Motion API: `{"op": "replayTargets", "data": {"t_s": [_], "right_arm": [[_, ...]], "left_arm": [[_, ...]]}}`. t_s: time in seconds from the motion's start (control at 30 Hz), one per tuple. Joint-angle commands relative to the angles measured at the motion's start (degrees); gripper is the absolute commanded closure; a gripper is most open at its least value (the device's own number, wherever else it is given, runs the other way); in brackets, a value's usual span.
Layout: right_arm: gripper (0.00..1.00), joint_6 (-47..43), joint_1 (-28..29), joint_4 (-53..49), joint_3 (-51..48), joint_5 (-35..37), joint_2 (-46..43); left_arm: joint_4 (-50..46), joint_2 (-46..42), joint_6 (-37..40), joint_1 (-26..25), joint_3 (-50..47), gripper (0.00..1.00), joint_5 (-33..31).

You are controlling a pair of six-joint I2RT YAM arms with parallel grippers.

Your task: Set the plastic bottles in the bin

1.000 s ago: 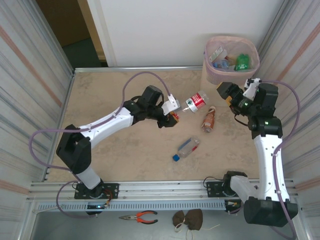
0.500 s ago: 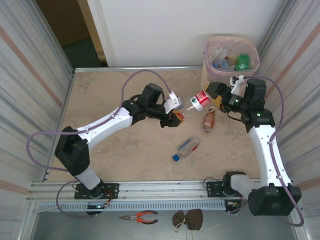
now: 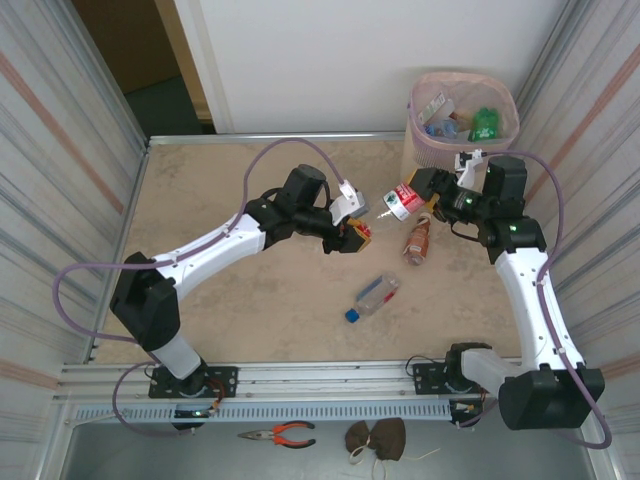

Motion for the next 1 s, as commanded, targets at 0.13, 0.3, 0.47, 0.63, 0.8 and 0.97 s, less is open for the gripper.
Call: {"op": "replayTargets", "data": {"t_s": [0.13,0.3,0.47,0.63,0.8,0.97], "right_arm": [[0.42,-1.0,1.3,-1.9,2.6,3.5,-0.4],[0.43,-2.4,1.4,-3.7,5.9,7.1,-0.7],[0.44,-6.0,-0.4,-6.9,13.4,12.1,0.9],[0.45,-8.2,-6.6,-6.9,23.3,15.5,5.3],[0.46,-10.5,-12.3,-5.1,35.0,18.8,13.1],[0.46,-14.2,-15.3,-3.3,43.8,24.2,21.8]], "left_arm": [[1.6,-1.4,-0.9,-0.5,1.3,0.6,1.1],[2.8,-4.9,-1.6,-0.1,-0.7,0.41,-0.2],[4.1,-10.6,-2.5,1.0,-4.4,0.36,-1.9],[4.7,-15.8,-2.7,1.7,-8.1,0.34,-3.7],[3.7,-18.7,-2.4,2.0,-10.2,0.34,-5.0],[3.7,-20.0,-2.8,2.4,-11.5,0.34,-5.5]]}}
